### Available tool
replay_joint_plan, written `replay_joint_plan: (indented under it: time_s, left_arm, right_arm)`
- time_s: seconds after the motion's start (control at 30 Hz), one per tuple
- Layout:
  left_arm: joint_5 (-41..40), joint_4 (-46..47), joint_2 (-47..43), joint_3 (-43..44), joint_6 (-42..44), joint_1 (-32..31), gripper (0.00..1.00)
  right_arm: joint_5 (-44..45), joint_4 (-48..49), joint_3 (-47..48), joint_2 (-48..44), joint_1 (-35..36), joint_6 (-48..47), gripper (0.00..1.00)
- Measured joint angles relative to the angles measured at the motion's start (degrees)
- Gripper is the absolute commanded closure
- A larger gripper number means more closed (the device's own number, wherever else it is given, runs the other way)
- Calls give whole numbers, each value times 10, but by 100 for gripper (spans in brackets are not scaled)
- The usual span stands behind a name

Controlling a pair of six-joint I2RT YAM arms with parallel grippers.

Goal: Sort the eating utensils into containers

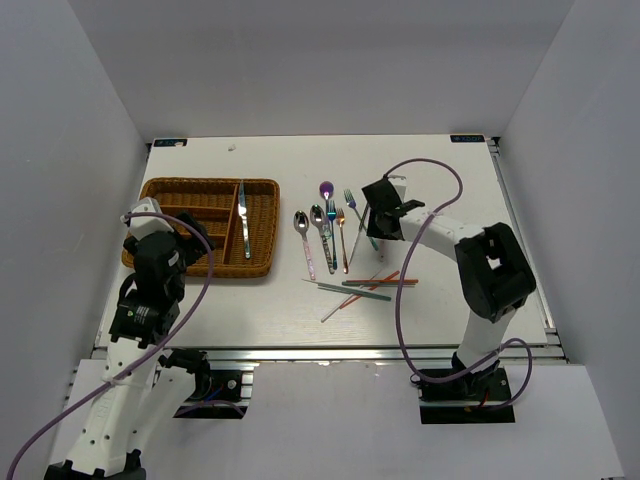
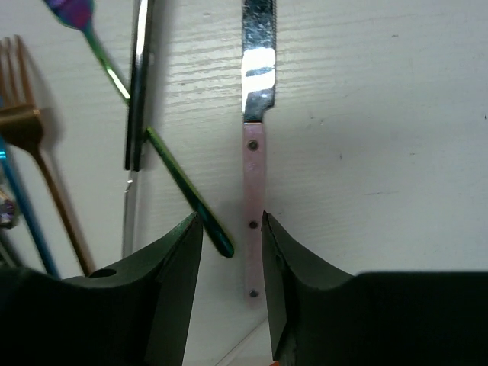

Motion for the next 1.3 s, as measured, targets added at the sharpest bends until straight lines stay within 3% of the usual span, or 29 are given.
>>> replay_joint_plan:
  time_s: [0.23, 0.6, 0.8, 1.0, 1.3]
  left_arm:
    - [6, 2, 4, 0, 2, 0, 2]
    - [9, 3, 4, 0, 2, 0, 2]
    - [10, 3, 4, 0, 2, 0, 2]
    - [10, 3, 4, 0, 2, 0, 2]
    - [9, 3, 3, 0, 2, 0, 2]
  right_arm:
    - [-2, -3, 15, 52, -20, -18, 60]
    - [-2, 21, -3, 54, -41, -10, 100]
    - [25, 13, -60, -21, -59, 2, 100]
    - [26, 33, 3, -76, 43, -6, 100]
    - [-120, 203, 73, -2, 185, 45, 100]
